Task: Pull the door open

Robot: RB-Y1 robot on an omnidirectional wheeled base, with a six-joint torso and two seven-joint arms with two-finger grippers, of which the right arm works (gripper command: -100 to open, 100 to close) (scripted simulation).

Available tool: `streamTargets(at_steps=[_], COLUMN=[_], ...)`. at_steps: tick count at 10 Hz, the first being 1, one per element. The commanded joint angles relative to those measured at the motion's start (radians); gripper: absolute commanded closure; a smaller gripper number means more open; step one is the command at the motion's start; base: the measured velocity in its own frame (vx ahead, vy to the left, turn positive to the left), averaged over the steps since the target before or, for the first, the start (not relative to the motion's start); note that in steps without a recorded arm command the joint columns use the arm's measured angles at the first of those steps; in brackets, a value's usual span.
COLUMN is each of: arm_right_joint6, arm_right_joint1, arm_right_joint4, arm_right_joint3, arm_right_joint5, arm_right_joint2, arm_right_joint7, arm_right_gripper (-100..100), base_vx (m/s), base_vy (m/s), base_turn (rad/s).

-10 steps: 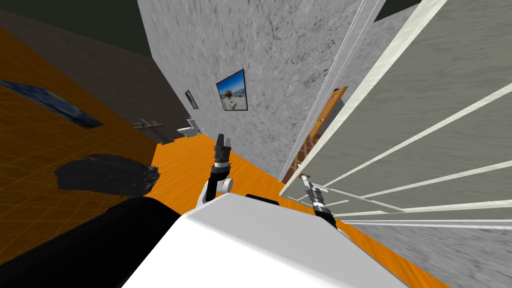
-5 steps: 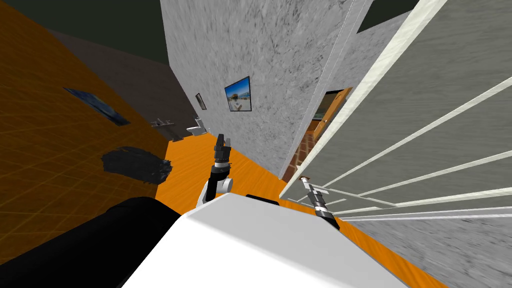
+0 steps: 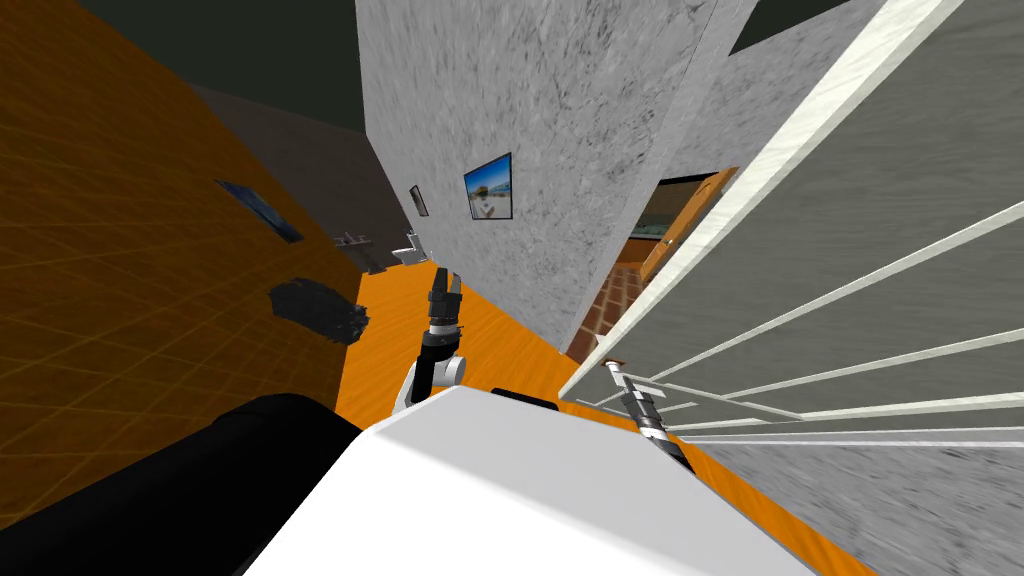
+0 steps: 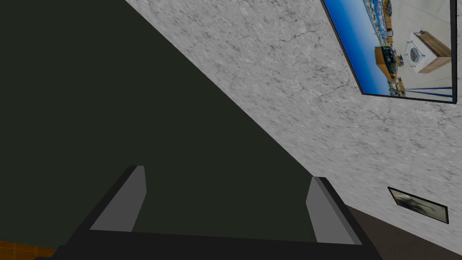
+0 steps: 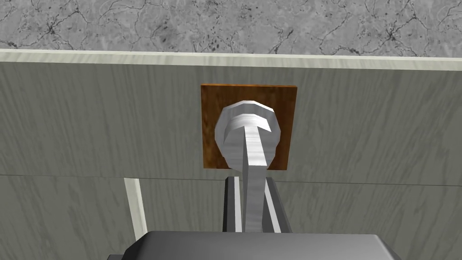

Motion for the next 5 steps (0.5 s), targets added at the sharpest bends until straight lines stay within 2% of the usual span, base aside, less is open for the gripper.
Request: streamTargets(at_steps=[1,3,4,5], arm_right_joint6=[-0.029,-0.07,-0.092,-0.076], arm_right_joint1=[-0.003,0.021,0.034,0.018], arm_right_joint4=[0.033,0.04,0.044,0.046], arm_right_joint3=[0.007,0.021,0.029,0.025], arm_right_joint5=[0.001,0.002,0.002,0.003], arm_right_joint2=[-0.007,-0.024,-0.034,-0.026], arm_right_joint7=[-0.011,-0.028,-0.036,-0.03], arm_right_gripper=[100,100,100,100], base_vx=[-0.141,-0.141,-0.213,-0.097], base_vy=[-0.058,-0.031,-0.037,-0.017], base_turn=[0.061,0.112,0.164,0.029])
